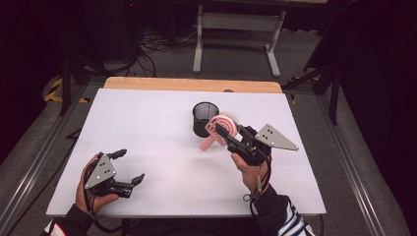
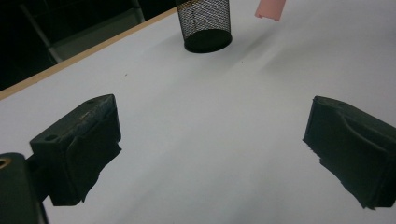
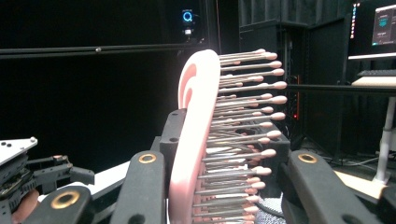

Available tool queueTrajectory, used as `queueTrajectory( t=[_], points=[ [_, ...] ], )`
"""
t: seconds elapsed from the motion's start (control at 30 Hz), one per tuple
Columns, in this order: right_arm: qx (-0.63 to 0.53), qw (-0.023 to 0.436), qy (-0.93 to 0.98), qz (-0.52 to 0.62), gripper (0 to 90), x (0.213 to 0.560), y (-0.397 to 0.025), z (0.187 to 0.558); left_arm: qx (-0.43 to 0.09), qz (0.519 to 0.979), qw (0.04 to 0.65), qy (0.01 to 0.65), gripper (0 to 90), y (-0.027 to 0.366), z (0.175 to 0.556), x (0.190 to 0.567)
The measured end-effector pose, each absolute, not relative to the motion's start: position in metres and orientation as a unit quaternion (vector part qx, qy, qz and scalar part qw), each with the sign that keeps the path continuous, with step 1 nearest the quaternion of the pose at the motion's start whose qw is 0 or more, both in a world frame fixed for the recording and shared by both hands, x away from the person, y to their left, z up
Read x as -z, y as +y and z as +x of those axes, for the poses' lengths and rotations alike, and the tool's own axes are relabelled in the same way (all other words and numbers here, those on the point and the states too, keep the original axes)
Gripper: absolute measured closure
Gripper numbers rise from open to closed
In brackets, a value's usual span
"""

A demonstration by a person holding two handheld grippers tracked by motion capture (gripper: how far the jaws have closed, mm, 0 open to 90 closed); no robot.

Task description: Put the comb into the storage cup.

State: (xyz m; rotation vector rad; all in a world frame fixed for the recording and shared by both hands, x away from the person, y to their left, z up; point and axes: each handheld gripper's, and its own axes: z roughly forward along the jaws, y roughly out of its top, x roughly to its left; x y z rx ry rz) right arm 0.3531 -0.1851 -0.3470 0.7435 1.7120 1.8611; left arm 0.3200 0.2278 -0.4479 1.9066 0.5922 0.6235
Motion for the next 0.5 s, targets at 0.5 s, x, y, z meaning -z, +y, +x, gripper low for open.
queueTrajectory(
  t=[0.5],
  points=[
    [-0.686,0.262,0.627,0.260,63.2,0.323,-0.189,0.361,-0.253,0.789,0.505,0.244,4.5,0.226,0.321,0.450]
  ],
)
